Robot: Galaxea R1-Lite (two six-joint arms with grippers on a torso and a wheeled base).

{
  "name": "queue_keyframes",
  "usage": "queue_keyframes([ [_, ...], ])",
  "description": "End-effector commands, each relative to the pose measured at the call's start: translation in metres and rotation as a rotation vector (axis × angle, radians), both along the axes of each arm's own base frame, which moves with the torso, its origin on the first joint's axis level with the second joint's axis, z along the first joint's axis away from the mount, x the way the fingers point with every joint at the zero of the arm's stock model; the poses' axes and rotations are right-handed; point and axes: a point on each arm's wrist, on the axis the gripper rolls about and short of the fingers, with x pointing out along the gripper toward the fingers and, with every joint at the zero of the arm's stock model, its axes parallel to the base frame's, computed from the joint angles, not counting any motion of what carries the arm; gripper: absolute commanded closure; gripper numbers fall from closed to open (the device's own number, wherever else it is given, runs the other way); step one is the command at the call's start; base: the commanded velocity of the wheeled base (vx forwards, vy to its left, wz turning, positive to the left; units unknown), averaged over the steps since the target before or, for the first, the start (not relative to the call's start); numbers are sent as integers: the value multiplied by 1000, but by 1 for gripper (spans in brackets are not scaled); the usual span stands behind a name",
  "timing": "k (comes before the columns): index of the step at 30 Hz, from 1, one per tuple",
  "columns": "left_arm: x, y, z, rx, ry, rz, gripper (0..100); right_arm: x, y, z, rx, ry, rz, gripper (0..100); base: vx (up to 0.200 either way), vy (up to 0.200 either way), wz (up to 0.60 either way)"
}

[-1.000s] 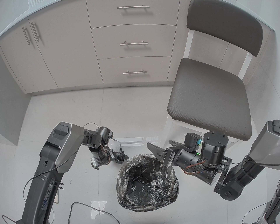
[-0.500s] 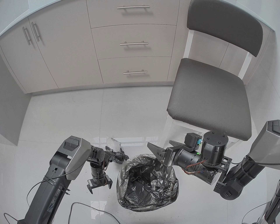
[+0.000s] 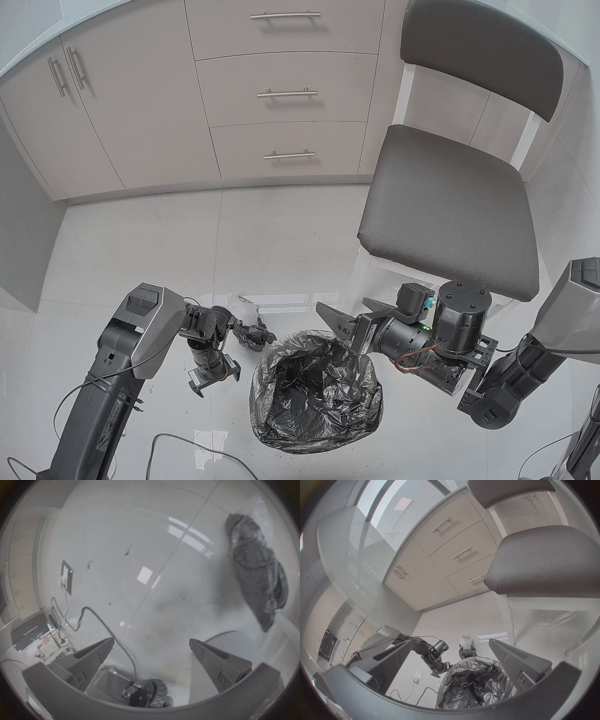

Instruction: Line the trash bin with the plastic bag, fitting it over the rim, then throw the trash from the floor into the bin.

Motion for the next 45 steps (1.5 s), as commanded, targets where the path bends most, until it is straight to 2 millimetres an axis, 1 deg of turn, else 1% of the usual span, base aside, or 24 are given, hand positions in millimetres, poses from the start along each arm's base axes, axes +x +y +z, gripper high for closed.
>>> queue_keyframes([
  [1, 13, 1, 16, -45, -108, -20, 0, 1, 0, -4, -6, 7, -2, 0, 0, 0, 0],
  [3, 18, 0, 14, -61, -152, -43, 0, 3, -1, -5, -7, 8, -8, 0, 0, 0, 0],
  [6, 20, -1, 14, -83, -174, -56, 0, 5, -2, -4, -6, 7, -16, 0, 0, 0, 0],
  [9, 23, -2, 19, -124, -196, -67, 0, 7, -3, -4, -5, 6, -19, 0, 0, 0, 0],
  [13, 30, 5, 23, -133, -248, -94, 0, 8, -3, -8, -10, 14, -22, 0, 0, 0, 0],
  [16, 35, 9, 36, -125, -286, -128, 0, 9, -2, -10, -14, 17, -22, 0, 0, 0, 0],
  [22, 42, 12, 44, -118, -360, -168, 0, 10, -3, -9, 10, -14, -25, 0, 0, 0, 0],
  [24, 45, 9, 55, -120, -400, -176, 0, 11, -5, -8, 9, -37, -31, 0, 0, 0, 0],
  [25, 45, 9, 55, -120, -400, -176, 0, 11, -5, -8, 9, -37, -31, 0, 0, 0, 0],
  [26, 46, 6, 62, -124, -417, -182, 0, 12, -6, -7, 11, -44, -34, 0, 0, 0, 0],
  [28, 46, 2, 65, -126, -424, -191, 0, 12, -6, -8, 9, -44, -35, 0, 0, 0, 0],
  [32, 46, 0, 68, -131, -426, -196, 0, 12, -5, -12, 2, -36, -37, 0, 0, 0, 0],
  [36, 45, 1, 68, -131, -419, -191, 0, 14, -7, -11, 14, -55, -41, 0, 0, 0, 0],
  [39, 45, 3, 68, -132, -415, -181, 0, 18, -10, -12, -11, -74, -57, 0, 0, 0, 0],
  [45, 45, 4, 69, -132, -412, -178, 0, 19, -10, -16, -32, -75, -59, 0, 0, 0, 0],
])
